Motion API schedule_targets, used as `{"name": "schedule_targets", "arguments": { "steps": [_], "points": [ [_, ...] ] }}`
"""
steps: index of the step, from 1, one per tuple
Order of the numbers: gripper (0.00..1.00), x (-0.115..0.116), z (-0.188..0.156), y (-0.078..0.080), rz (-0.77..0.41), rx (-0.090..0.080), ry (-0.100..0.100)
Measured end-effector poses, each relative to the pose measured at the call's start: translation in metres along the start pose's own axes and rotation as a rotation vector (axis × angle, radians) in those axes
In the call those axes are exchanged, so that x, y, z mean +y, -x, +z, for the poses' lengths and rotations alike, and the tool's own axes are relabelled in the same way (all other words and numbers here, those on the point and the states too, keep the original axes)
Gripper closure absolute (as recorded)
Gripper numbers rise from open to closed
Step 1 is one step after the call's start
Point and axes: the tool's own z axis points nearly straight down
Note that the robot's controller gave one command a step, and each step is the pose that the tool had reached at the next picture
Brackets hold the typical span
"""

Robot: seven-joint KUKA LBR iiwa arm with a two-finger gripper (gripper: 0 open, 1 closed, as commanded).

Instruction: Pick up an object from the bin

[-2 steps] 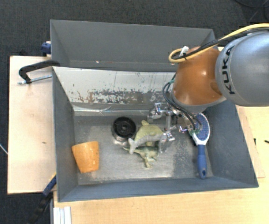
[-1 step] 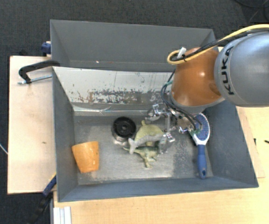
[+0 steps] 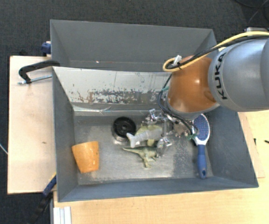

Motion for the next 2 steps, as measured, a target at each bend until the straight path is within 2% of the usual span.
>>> {"name": "schedule_targets", "arguments": {
  "steps": [1,2],
  "points": [
    [0.0,-0.0001,-0.0022,0.0021,0.001,0.001,0.0],
    [1.0,-0.0001,-0.0043,0.0045,0.001,-0.007,-0.001]
  ]
}}
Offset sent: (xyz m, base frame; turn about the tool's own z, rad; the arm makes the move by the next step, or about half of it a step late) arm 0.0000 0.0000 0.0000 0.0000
